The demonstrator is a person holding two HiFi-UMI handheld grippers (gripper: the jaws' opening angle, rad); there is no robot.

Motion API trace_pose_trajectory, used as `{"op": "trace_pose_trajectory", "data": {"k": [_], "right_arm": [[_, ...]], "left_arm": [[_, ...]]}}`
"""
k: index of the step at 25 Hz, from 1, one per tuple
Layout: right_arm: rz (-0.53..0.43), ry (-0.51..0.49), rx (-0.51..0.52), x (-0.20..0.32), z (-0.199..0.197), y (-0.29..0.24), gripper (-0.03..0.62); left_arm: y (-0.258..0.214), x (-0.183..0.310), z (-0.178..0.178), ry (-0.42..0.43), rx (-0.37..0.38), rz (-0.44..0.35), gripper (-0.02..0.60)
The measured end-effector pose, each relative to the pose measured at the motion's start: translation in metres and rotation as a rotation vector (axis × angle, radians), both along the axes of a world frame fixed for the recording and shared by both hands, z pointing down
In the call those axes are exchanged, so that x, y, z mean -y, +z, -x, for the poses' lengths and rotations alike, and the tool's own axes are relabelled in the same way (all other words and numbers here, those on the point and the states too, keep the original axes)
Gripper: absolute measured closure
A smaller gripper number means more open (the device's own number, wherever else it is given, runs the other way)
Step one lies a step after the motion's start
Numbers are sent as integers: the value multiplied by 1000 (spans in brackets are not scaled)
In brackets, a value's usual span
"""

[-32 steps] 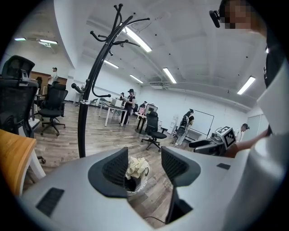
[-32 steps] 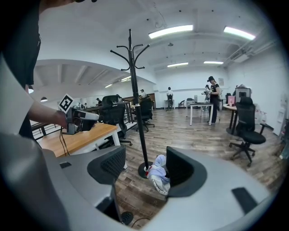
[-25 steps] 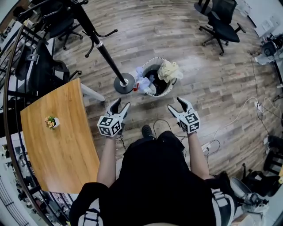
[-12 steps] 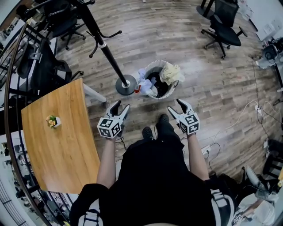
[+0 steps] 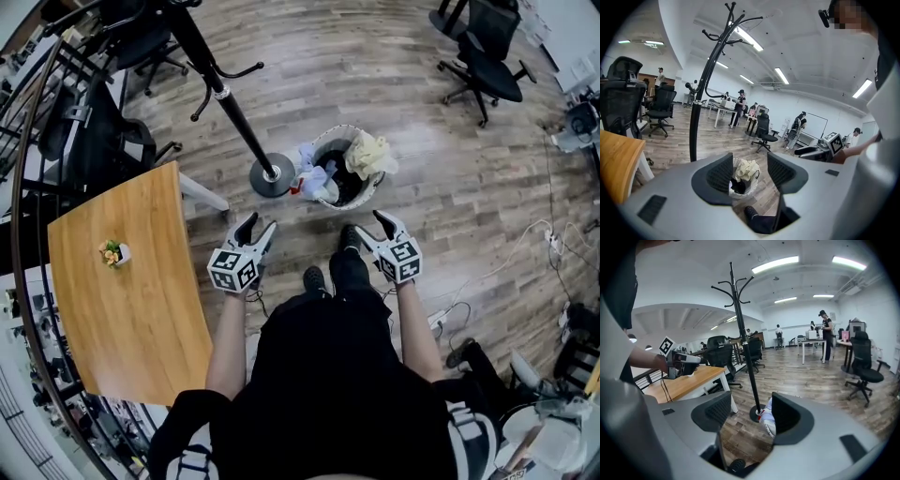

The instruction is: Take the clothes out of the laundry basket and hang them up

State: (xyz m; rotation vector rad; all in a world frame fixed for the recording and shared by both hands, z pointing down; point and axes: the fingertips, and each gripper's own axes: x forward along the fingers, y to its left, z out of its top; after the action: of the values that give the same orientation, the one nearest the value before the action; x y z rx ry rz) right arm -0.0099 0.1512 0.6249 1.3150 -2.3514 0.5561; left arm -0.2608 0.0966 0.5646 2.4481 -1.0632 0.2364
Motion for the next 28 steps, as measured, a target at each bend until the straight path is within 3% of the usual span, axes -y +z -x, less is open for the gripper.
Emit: {"op": "trace_pose_trajectory", "data": {"k": [16, 28], "right_arm": [[89, -92, 6, 41, -23, 28, 315], [150, -293, -6, 109, -36, 78, 321]], "left_arm": [[30, 40, -37, -25, 68, 55, 353], [65, 76, -51, -134, 155, 105, 353]]}}
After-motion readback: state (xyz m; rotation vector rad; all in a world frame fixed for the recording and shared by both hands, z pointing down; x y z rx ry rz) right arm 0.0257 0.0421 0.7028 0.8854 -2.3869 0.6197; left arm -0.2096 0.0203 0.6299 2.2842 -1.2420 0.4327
